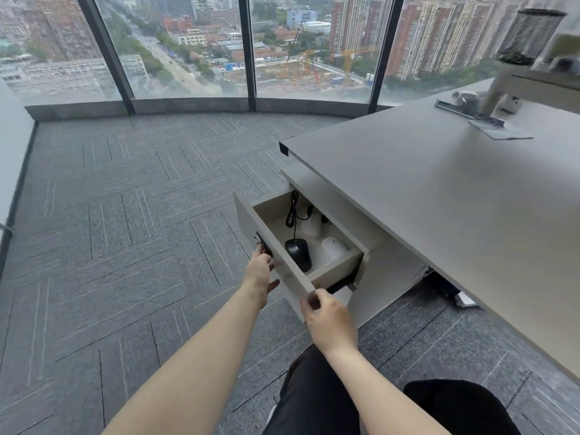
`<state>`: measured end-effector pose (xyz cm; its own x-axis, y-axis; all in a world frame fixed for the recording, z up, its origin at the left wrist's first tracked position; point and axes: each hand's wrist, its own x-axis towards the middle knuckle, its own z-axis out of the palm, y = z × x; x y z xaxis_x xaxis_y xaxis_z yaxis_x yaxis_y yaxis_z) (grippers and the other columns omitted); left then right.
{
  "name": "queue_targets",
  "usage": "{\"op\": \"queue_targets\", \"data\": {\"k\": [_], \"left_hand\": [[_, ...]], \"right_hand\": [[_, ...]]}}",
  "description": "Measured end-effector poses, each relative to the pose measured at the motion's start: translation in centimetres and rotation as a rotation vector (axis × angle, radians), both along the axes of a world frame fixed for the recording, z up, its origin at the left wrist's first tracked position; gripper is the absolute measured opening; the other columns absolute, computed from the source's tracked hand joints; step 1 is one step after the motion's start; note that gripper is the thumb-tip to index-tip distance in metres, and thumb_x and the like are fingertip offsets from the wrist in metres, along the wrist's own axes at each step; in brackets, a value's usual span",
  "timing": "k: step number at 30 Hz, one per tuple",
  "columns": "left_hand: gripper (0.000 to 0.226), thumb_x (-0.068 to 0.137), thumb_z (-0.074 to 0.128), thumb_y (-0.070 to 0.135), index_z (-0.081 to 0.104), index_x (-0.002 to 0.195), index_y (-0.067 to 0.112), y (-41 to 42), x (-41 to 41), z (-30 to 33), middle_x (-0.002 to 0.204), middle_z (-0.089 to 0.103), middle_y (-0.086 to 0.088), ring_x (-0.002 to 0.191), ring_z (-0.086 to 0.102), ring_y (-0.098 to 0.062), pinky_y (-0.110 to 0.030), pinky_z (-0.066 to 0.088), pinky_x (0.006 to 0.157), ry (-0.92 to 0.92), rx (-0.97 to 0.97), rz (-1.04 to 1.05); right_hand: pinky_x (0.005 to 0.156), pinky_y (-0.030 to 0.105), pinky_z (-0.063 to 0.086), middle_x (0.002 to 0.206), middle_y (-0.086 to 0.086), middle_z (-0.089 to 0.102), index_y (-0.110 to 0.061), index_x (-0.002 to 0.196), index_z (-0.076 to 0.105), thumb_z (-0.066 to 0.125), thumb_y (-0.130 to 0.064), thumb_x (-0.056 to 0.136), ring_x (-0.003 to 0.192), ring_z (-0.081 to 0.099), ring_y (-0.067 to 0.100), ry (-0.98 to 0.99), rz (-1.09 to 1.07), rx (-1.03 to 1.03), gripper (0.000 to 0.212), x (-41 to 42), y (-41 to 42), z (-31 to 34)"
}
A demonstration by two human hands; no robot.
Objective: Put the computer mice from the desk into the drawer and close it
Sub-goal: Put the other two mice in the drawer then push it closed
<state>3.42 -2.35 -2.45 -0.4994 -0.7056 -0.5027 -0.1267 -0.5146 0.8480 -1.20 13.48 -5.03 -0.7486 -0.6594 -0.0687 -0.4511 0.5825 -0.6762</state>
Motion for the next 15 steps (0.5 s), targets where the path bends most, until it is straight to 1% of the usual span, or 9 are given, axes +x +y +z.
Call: {"op": "queue_targets", "data": {"k": [2, 3, 5, 7, 8, 10, 12, 15], "left_hand": [[0.058, 0.094, 0.028, 0.013, 0.032, 0.147, 0.035, 0.2, -1.7, 0.2, 0.124, 0.054, 0.003, 0.120, 0.051, -0.017, -0.052, 0.040, 0.106, -0.004, 0.005, -0.024], [0.058, 0.094, 0.029, 0.013, 0.031, 0.148, 0.035, 0.3, -2.5, 0.4, 0.123, 0.052, 0.003, 0.120, 0.050, -0.018, -0.051, 0.040, 0.107, -0.003, 0.006, -0.037], [0.058, 0.094, 0.029, 0.011, 0.030, 0.148, 0.034, 0.6, -4.0, 0.7, 0.122, 0.050, 0.004, 0.120, 0.050, -0.019, -0.049, 0.040, 0.107, 0.011, 0.011, -0.063], [0.058, 0.095, 0.029, 0.009, 0.032, 0.147, 0.034, 0.9, -5.4, 0.9, 0.121, 0.049, 0.005, 0.119, 0.051, -0.019, -0.047, 0.039, 0.108, 0.024, 0.021, -0.088], [0.058, 0.095, 0.030, 0.009, 0.033, 0.147, 0.034, 1.0, -6.0, 0.9, 0.121, 0.049, 0.006, 0.119, 0.051, -0.019, -0.047, 0.039, 0.108, 0.027, 0.024, -0.097], [0.057, 0.095, 0.030, 0.010, 0.034, 0.146, 0.035, 1.3, -7.3, 0.9, 0.122, 0.048, 0.008, 0.122, 0.051, -0.020, -0.046, 0.039, 0.109, 0.028, 0.031, -0.108], [0.055, 0.096, 0.030, 0.012, 0.035, 0.145, 0.036, 1.4, -8.4, 0.8, 0.124, 0.047, 0.011, 0.126, 0.050, -0.020, -0.045, 0.038, 0.110, 0.031, 0.035, -0.121], [0.054, 0.095, 0.032, 0.015, 0.038, 0.144, 0.037, 1.4, -9.9, 0.5, 0.131, 0.049, 0.014, 0.129, 0.049, -0.019, -0.043, 0.038, 0.110, 0.032, 0.046, -0.142]], "right_hand": [[0.056, 0.032, 0.043, 0.084, -0.004, 0.068, -0.025, 0.089, 0.058, 0.050, -0.053, 0.091, 0.070, 0.058, 0.017, -0.031, -0.090, 0.008, 0.029, -1.5, 0.4, -0.1], [0.057, 0.033, 0.046, 0.085, -0.005, 0.068, -0.026, 0.091, 0.057, 0.051, -0.056, 0.089, 0.071, 0.059, 0.017, -0.043, -0.144, 0.003, 0.031, -2.1, 0.5, -0.1], [0.062, 0.035, 0.050, 0.095, -0.004, 0.068, -0.025, 0.103, 0.054, 0.053, -0.061, 0.086, 0.079, 0.063, 0.021, -0.068, -0.251, -0.012, 0.039, -3.3, 0.8, -0.4], [0.066, 0.037, 0.049, 0.111, 0.000, 0.065, -0.022, 0.116, 0.049, 0.056, -0.061, 0.085, 0.090, 0.063, 0.025, -0.086, -0.341, -0.035, 0.050, -4.3, 0.7, -0.7], [0.068, 0.039, 0.051, 0.118, 0.003, 0.062, -0.020, 0.120, 0.046, 0.057, -0.060, 0.085, 0.095, 0.063, 0.027, -0.082, -0.374, -0.059, 0.054, -4.8, 0.7, -0.9], [0.073, 0.044, 0.055, 0.127, 0.009, 0.058, -0.018, 0.127, 0.041, 0.057, -0.060, 0.084, 0.103, 0.063, 0.031, -0.073, -0.422, -0.094, 0.062, -5.8, 0.7, -1.1], [0.078, 0.044, 0.053, 0.136, 0.012, 0.051, -0.018, 0.138, 0.034, 0.058, -0.057, 0.085, 0.111, 0.060, 0.034, -0.091, -0.453, -0.104, 0.071, -6.9, 0.6, -1.2], [0.080, 0.044, 0.051, 0.135, 0.013, 0.049, -0.025, 0.145, 0.028, 0.063, -0.053, 0.084, 0.114, 0.058, 0.036, -0.130, -0.485, -0.139, 0.075, -8.3, 0.4, -1.1]]}}
